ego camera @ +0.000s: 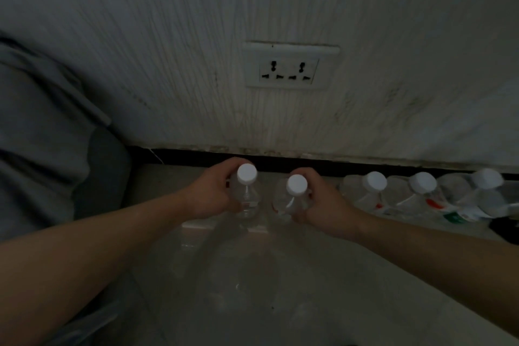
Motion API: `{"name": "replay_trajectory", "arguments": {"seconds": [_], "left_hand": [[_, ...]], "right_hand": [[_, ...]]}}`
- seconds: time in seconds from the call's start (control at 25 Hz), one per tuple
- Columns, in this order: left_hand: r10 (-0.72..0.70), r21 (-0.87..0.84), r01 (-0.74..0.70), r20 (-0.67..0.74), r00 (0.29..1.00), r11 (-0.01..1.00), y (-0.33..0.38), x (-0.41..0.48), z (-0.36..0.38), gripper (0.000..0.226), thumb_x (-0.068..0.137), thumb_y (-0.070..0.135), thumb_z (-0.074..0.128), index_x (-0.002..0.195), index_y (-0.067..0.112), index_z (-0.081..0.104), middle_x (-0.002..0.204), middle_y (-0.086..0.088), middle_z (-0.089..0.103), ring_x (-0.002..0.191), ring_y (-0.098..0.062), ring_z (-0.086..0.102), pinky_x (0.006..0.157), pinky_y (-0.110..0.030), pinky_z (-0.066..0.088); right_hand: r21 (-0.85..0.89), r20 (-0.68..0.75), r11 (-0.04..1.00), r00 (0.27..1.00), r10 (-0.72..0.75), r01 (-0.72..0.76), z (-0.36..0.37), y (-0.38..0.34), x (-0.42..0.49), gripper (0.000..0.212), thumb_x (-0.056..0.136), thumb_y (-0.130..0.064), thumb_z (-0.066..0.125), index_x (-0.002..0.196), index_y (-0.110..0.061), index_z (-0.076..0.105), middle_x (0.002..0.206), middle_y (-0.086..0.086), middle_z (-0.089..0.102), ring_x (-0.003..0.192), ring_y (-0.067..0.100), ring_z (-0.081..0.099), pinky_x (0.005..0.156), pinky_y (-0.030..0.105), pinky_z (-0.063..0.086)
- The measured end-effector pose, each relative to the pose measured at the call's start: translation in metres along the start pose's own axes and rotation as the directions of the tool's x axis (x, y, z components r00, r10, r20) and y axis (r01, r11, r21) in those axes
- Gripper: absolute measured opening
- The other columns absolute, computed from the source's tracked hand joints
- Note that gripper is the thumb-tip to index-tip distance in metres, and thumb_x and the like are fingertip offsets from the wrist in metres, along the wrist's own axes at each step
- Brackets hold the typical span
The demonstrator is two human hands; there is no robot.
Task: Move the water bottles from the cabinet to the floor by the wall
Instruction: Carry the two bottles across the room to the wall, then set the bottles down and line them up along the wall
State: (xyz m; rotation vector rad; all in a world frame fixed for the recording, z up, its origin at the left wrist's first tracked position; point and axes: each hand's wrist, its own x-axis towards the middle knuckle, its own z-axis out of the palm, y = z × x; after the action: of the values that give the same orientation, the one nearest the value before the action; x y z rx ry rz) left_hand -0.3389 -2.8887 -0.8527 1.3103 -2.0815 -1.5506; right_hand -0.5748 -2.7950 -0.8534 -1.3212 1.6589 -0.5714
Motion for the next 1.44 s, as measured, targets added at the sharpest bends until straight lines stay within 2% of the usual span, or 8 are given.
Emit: {"name": "replay_trajectory", "arguments": {"seconds": [0.2,0.36,0.68,0.84,1.0,1.16,1.28,1.44], "left_hand": [[0.013,-0.033,-0.014,-0.033,0.999,0.999,0.008,0.000,-0.006,0.085,0.052,0.003,0.094,0.118,0.037,0.053,0.123,0.011,0.060,0.113,-0.001,0.058,0.100,-0.023,0.045],[0.050,-0.017,-0.050,-0.006,0.999,0.999,0.018,0.005,-0.022,0.086,0.058,0.005,0.092,0.127,0.034,0.050,0.130,0.008,0.058,0.118,0.005,0.052,0.097,-0.009,0.042],[0.195,0.086,-0.197,0.037,0.980,0.977,0.070,0.008,-0.029,0.080,0.053,0.054,0.083,0.124,0.047,0.049,0.132,0.018,0.056,0.125,0.009,0.047,0.107,-0.018,0.034],[0.267,0.170,-0.266,0.016,0.963,0.949,0.094,0.007,-0.008,0.073,0.056,0.061,0.077,0.123,0.049,0.050,0.129,0.023,0.056,0.124,0.009,0.047,0.104,-0.016,0.036],[0.292,0.250,-0.279,-0.018,0.956,0.927,0.127,0.018,0.024,0.074,0.057,0.059,0.077,0.125,0.045,0.051,0.129,0.018,0.056,0.123,0.007,0.048,0.101,-0.015,0.038],[0.278,0.341,-0.260,-0.003,0.961,0.904,0.165,0.029,0.068,0.069,0.071,0.036,0.086,0.132,0.030,0.053,0.130,0.014,0.056,0.121,0.002,0.051,0.107,-0.024,0.039],[0.248,0.362,-0.211,-0.058,0.967,0.908,0.184,0.033,0.097,0.065,0.071,0.033,0.086,0.128,0.031,0.055,0.127,0.013,0.058,0.119,-0.001,0.053,0.108,-0.026,0.038],[0.253,0.422,-0.203,-0.066,0.965,0.884,0.219,0.040,0.141,0.064,0.071,0.034,0.085,0.128,0.034,0.055,0.127,0.015,0.057,0.118,-0.002,0.053,0.109,-0.030,0.040]], "right_hand": [[-0.049,0.044,0.999,0.999,0.008,-0.005,-0.011,-0.009,-0.002,0.096,0.065,-0.014,0.087,0.143,-0.027,0.033,0.136,-0.010,0.048,0.123,0.009,0.049,0.091,0.019,0.042],[-0.117,0.066,0.992,0.997,-0.035,0.043,-0.030,-0.027,-0.004,0.103,0.061,-0.031,0.090,0.145,-0.032,0.031,0.145,-0.013,0.041,0.133,0.005,0.041,0.110,0.031,0.039],[-0.184,0.066,0.969,0.986,-0.154,0.164,-0.071,-0.055,-0.021,0.089,0.070,-0.051,0.079,0.144,-0.036,0.032,0.147,-0.017,0.039,0.135,-0.002,0.035,0.114,0.033,0.033],[-0.165,-0.014,0.955,0.967,-0.253,0.247,-0.084,-0.045,-0.034,0.081,0.070,-0.057,0.071,0.141,-0.036,0.037,0.143,-0.019,0.044,0.133,-0.005,0.037,0.113,0.032,0.036],[-0.220,-0.051,0.938,0.958,-0.284,0.266,-0.122,-0.027,-0.065,0.072,0.077,-0.045,0.074,0.139,-0.035,0.040,0.141,-0.017,0.047,0.131,-0.002,0.042,0.110,0.031,0.038],[-0.342,-0.085,0.913,0.960,-0.268,0.224,-0.177,-0.001,-0.100,0.072,0.079,-0.043,0.074,0.142,-0.031,0.040,0.145,-0.014,0.042,0.127,-0.001,0.041,0.108,0.028,0.038],[-0.363,-0.084,0.920,0.978,-0.193,0.151,-0.219,0.022,-0.117,0.071,0.081,-0.042,0.073,0.142,-0.034,0.038,0.145,-0.016,0.036,0.121,0.004,0.045,0.099,0.026,0.043],[-0.429,-0.075,0.887,0.972,-0.224,0.171,-0.269,0.056,-0.137,0.071,0.081,-0.043,0.073,0.142,-0.031,0.039,0.143,-0.013,0.040,0.129,0.005,0.041,0.104,0.024,0.036]]}}
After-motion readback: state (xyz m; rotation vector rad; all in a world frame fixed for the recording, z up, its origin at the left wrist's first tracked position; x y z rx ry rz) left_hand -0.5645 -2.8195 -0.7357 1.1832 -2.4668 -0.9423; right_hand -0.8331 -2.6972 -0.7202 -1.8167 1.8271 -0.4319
